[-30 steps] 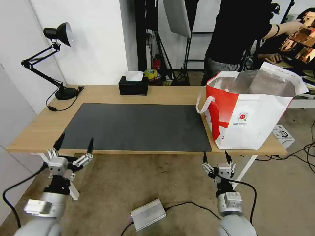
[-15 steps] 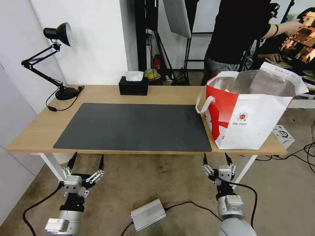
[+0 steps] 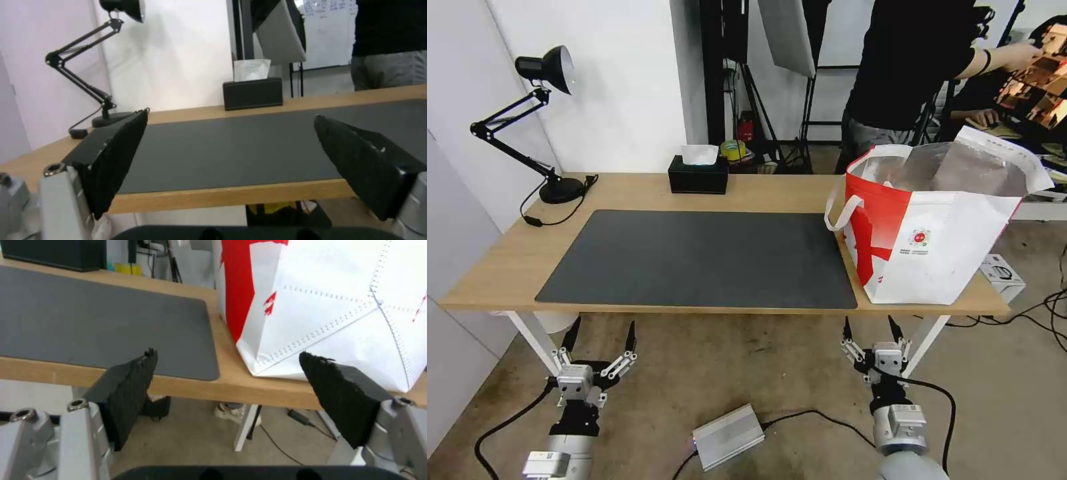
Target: Pick up the trash from the table and place it into the takeout bag.
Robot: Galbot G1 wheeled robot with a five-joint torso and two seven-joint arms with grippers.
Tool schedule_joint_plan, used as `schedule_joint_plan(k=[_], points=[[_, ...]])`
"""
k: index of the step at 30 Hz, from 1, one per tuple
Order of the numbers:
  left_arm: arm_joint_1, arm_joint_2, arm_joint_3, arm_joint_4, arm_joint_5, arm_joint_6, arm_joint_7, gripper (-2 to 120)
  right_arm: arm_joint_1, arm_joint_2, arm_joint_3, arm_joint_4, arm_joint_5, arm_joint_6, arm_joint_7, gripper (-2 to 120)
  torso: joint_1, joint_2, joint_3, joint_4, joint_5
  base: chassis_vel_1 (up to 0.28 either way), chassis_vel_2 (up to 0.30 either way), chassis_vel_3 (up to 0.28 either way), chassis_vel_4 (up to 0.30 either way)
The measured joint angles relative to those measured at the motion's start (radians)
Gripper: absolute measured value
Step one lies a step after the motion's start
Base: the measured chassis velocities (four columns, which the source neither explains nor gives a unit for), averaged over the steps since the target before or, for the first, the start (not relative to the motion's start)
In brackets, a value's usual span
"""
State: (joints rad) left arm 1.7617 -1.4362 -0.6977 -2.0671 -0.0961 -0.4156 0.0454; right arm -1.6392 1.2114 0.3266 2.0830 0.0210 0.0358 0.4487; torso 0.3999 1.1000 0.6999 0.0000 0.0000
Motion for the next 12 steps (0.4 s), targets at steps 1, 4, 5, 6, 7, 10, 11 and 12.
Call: schedule_joint_plan(k=[1, 4, 5, 6, 7, 10, 11, 12], points=[[0.000, -0.001, -0.001, 0.000, 0.000, -0.001, 0.000, 100, -0.002, 0.000, 0.000, 0.001, 0.000, 0.001, 0.000, 86, 0.000, 0.000, 0.000, 0.0000, 0.0001, 0.000, 0.000, 0.000, 0.000], [-0.002, -0.002, -0.003, -0.002, 0.001, -0.002, -0.001, 100, -0.006, 0.002, 0.000, 0.003, -0.001, 0.004, 0.001, 86, 0.000, 0.000, 0.000, 0.0000, -0.0001, 0.000, 0.000, 0.000, 0.000], [-0.002, -0.002, -0.003, -0.002, 0.001, -0.002, -0.001, 100, -0.006, 0.002, 0.000, 0.003, -0.001, 0.004, 0.001, 86, 0.000, 0.000, 0.000, 0.0000, -0.0001, 0.000, 0.000, 0.000, 0.000], [-0.003, -0.003, -0.003, -0.002, 0.001, -0.002, -0.002, 100, -0.008, 0.003, 0.000, 0.004, -0.002, 0.004, 0.001, 86, 0.000, 0.000, 0.000, 0.0000, 0.0000, 0.000, 0.000, 0.000, 0.000], [-0.003, -0.003, -0.004, -0.003, 0.001, -0.002, -0.002, 100, -0.009, 0.003, 0.000, 0.004, -0.002, 0.005, 0.001, 86, 0.000, 0.000, 0.000, 0.0000, 0.0000, 0.000, 0.000, 0.000, 0.000], [-0.006, -0.003, -0.005, -0.005, 0.002, -0.002, -0.004, 100, -0.015, 0.007, -0.002, 0.007, -0.009, 0.008, 0.001, 86, 0.000, 0.000, 0.000, 0.0000, 0.0000, 0.000, 0.000, 0.000, 0.000], [-0.006, -0.003, -0.005, -0.005, 0.002, -0.002, -0.004, 100, -0.017, 0.007, -0.002, 0.007, -0.010, 0.008, 0.001, 86, 0.000, 0.000, 0.000, 0.0000, 0.0000, 0.000, 0.000, 0.000, 0.000], [-0.006, -0.003, -0.005, -0.005, 0.002, -0.002, -0.004, 100, -0.018, 0.008, -0.003, 0.007, -0.011, 0.009, 0.001, 86, 0.000, 0.000, 0.000, 0.0000, 0.0000, 0.000, 0.000, 0.000, 0.000]])
